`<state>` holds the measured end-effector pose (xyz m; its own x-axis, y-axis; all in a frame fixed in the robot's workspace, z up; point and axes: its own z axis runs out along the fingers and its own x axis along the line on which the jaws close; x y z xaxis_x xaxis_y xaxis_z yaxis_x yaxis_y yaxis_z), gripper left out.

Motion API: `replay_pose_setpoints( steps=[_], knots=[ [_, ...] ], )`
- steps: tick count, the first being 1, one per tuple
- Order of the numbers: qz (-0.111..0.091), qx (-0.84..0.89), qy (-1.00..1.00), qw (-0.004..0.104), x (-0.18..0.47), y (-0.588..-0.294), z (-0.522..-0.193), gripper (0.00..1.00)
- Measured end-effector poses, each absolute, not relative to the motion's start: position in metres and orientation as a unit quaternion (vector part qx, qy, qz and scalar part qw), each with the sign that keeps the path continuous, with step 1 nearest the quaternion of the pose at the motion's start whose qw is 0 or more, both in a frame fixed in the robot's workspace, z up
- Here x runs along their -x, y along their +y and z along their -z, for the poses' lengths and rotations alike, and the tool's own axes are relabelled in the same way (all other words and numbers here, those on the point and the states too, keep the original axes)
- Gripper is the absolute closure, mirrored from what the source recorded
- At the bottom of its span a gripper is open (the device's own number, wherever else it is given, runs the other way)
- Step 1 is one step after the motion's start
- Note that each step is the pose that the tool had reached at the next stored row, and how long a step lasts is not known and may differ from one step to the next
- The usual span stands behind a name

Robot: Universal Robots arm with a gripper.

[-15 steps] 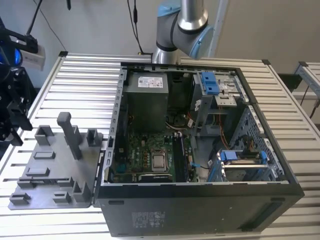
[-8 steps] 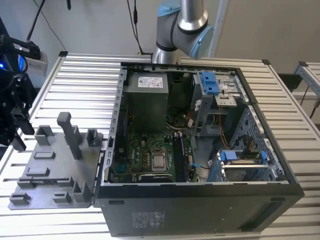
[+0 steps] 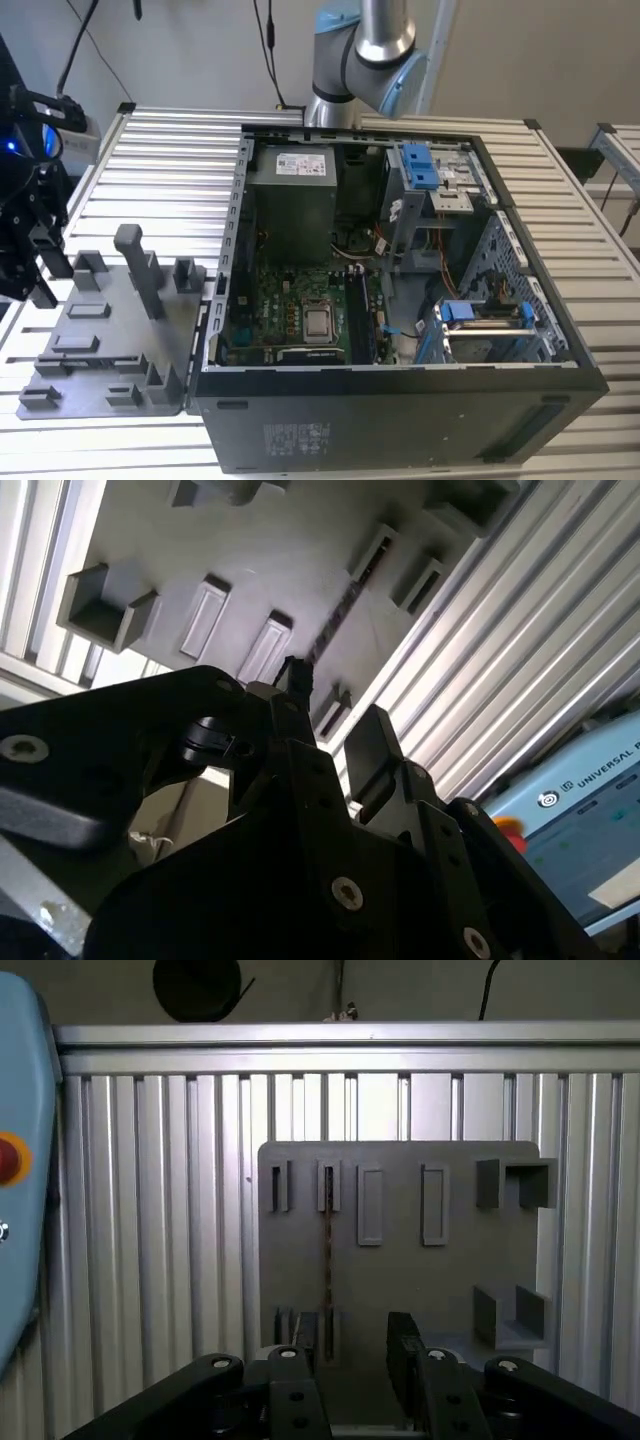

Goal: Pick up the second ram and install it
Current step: 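Pick up the second ram and move it above second insertion slot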

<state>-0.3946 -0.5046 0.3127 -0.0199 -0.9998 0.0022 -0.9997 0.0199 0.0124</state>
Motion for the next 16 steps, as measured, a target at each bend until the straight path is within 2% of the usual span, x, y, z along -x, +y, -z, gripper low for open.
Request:
replay_pose_setpoints(
  steps=[16],
  knots=[
    [0.000, -0.700, -0.714, 0.001, 0.395, -0.505, -0.296, 0.58]
  ],
)
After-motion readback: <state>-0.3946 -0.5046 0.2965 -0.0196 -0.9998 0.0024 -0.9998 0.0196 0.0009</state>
